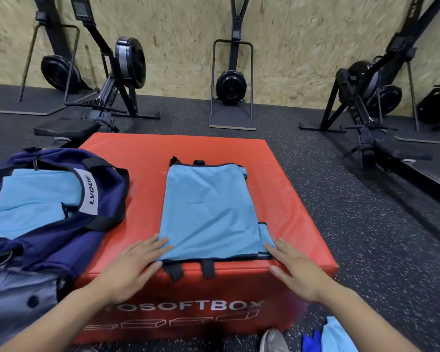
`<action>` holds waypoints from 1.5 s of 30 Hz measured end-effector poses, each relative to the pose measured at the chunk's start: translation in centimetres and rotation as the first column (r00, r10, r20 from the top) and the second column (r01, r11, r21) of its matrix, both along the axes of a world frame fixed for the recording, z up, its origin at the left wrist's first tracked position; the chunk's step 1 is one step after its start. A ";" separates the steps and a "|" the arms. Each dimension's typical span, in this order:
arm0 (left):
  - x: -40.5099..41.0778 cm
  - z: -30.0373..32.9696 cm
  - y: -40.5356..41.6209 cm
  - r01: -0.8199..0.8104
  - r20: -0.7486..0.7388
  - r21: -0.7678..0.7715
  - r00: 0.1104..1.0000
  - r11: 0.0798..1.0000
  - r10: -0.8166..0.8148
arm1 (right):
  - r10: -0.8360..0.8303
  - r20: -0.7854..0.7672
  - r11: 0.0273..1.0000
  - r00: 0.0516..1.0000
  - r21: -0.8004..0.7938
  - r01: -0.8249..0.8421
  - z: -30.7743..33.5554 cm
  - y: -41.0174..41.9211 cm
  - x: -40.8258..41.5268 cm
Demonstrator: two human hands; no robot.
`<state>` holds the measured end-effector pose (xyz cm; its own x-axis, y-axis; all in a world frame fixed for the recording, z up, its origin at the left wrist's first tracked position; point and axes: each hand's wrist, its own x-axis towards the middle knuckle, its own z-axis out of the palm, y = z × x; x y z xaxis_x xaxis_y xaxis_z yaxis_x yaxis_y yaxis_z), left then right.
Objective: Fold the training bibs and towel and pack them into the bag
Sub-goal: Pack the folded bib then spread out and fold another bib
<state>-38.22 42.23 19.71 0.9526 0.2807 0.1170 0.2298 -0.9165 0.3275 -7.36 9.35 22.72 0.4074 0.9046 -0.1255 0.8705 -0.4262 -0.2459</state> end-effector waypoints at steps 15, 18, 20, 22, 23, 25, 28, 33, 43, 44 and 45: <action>-4.5 0.3 0.1 0.070 0.029 0.299 0.996 0.952 -0.082 | 0.216 0.192 0.971 0.957 0.059 -0.231 0.8 -1.9 2.9; -3.6 0.8 0.2 0.103 0.026 0.336 0.993 0.936 -0.119 | 0.269 0.261 0.952 0.927 0.072 -0.297 0.6 0.2 2.5; -3.1 1.2 0.3 0.139 0.004 0.348 0.989 0.927 -0.150 | 0.302 0.276 0.938 0.913 0.084 -0.336 0.4 1.3 2.2; -2.5 1.5 0.4 0.164 -0.006 0.350 0.985 0.922 -0.173 | 0.324 0.274 0.926 0.905 0.102 -0.363 0.2 2.1 2.0; -2.2 1.6 0.4 0.173 -0.013 0.349 0.984 0.921 -0.180 | 0.330 0.265 0.923 0.906 0.112 -0.369 0.2 2.4 2.0; -1.6 1.7 0.4 0.190 -0.032 0.341 0.981 0.921 -0.191 | 0.335 0.248 0.919 0.909 0.126 -0.373 -0.1 2.9 2.1; -1.0 1.7 0.4 0.202 -0.033 0.260 0.979 0.944 -0.200 | 0.331 0.206 0.919 0.921 0.150 -0.364 -0.7 3.5 2.7; -1.0 2.6 0.2 0.151 0.065 0.060 0.986 0.987 -0.155 | 0.269 0.030 0.923 0.963 0.276 -0.267 0.1 3.9 2.7; -3.0 9.8 -3.8 0.092 0.307 -0.362 0.951 0.928 0.025 | 0.181 -0.335 0.897 0.925 0.442 -0.016 7.5 1.8 -1.9; -3.2 10.7 -4.3 0.102 0.318 -0.405 0.947 0.909 0.035 | 0.159 -0.354 0.898 0.922 0.441 0.015 8.6 1.4 -2.3; -3.5 11.6 -4.7 0.114 0.334 -0.434 0.942 0.894 0.043 | 0.150 -0.372 0.898 0.916 0.439 0.032 9.6 1.0 -2.6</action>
